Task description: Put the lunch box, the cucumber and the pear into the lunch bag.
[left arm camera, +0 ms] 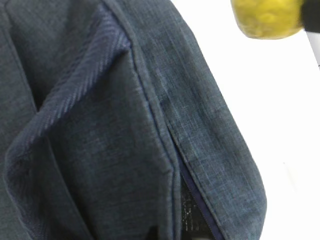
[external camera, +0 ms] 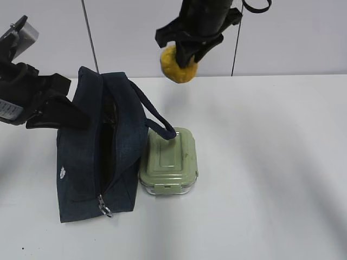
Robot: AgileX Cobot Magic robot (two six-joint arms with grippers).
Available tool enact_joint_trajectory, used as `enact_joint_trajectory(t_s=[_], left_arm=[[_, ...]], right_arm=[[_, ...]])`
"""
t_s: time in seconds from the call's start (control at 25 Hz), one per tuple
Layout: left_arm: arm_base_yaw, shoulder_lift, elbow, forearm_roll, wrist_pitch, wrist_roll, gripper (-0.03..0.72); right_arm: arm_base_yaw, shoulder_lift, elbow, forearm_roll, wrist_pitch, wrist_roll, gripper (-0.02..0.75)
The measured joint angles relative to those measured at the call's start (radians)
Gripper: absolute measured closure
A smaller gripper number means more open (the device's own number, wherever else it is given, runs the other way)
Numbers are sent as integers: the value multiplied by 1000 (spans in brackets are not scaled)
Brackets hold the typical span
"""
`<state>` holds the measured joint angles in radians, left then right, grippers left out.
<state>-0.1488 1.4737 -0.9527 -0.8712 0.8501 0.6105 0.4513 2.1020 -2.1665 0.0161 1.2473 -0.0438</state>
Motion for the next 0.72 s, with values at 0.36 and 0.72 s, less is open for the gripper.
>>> enact_joint_trajectory(t_s=[0.36, 0.72], left_arm=[[0, 0, 0, -2, -1, 1, 686], [0, 0, 0, -5, -1, 1, 687]], right_arm=[[10, -8, -22, 410, 4, -157, 499], [14, 117, -22, 496, 4, -179, 498]])
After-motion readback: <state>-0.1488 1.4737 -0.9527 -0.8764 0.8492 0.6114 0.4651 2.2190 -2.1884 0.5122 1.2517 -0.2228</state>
